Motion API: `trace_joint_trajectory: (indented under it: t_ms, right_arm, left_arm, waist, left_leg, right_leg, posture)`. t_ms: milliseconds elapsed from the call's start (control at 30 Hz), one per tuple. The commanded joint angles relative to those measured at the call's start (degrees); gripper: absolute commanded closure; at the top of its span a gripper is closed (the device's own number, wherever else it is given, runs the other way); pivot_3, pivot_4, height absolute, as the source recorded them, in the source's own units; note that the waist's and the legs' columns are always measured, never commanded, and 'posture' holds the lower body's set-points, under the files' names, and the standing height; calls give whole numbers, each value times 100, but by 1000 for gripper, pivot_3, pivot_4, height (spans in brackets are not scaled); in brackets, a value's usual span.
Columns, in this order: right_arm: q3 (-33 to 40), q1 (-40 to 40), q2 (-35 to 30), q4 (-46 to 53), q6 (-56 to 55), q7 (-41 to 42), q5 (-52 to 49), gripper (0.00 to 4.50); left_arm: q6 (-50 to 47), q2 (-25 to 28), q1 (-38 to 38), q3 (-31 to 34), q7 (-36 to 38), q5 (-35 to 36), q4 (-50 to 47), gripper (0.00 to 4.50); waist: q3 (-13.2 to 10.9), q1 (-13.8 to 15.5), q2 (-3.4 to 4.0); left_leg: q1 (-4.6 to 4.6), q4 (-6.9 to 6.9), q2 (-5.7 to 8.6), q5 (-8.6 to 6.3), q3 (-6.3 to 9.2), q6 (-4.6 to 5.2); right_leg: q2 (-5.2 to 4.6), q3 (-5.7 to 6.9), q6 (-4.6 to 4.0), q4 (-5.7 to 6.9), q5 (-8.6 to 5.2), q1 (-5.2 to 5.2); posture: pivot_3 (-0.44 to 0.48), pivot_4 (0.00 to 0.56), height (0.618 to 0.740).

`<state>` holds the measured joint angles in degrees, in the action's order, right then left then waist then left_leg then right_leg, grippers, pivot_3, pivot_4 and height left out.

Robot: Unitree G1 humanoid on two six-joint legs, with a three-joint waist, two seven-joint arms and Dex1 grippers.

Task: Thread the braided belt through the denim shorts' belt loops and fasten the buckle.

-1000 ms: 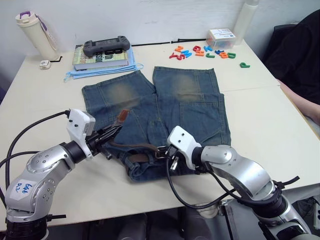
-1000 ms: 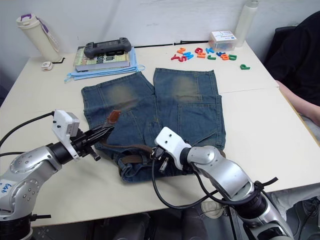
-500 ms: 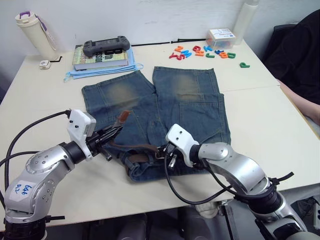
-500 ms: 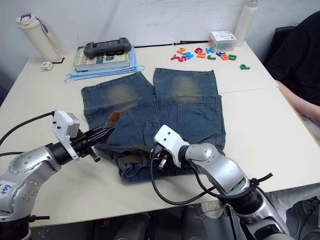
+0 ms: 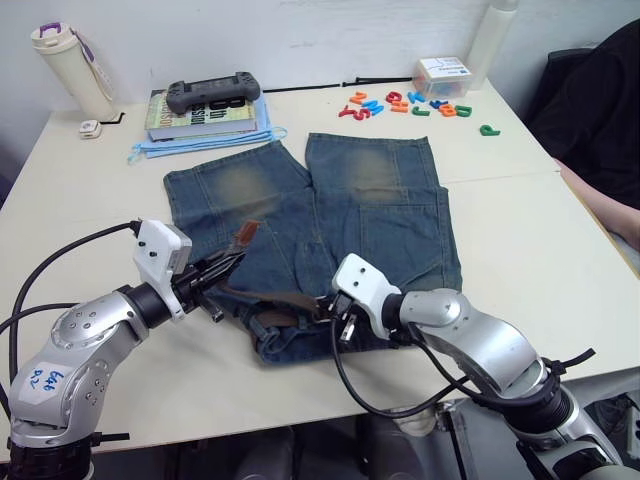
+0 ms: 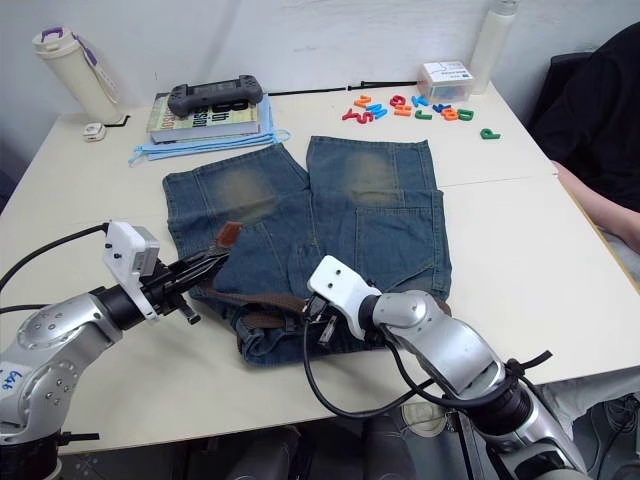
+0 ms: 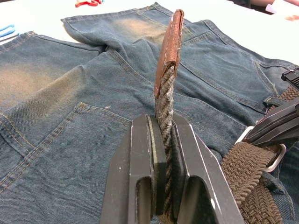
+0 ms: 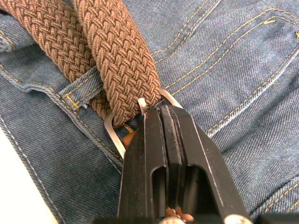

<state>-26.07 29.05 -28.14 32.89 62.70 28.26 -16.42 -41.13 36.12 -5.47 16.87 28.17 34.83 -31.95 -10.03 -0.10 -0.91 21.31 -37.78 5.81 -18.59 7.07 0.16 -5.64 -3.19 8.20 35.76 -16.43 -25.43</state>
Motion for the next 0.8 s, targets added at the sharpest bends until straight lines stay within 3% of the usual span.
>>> trace_joint_trajectory:
  t_ms: [33,300,800]
  right_arm:
    - [-171,0,-63,171,61,57,29,4378]
    - [-639,57,-219,270,56,-31,380,4378]
    - [-2342,-145,-456,738,307,-665,1750,4378]
  left_arm:
    - [126,51,-15,44,2,-30,-154,4500]
    - [78,23,-99,15,-47,-9,-146,4500]
    - [-185,-265,-665,-421,-432,124,-170,4500]
  waist:
    - [0,0,0]
    - [0,1,0]
    - [12,9,-15]
  left_leg:
    - [0,0,0,0,0,0]
    - [0,1,0,0,0,0]
    - [-6,1,1,0,0,0]
  right_leg:
    - [0,0,0,0,0,0]
    - [0,1,0,-1,0,0]
    - [0,1,0,-1,0,5]
  posture:
    - [0,150,730]
    - [0,150,730]
    - [0,150,730]
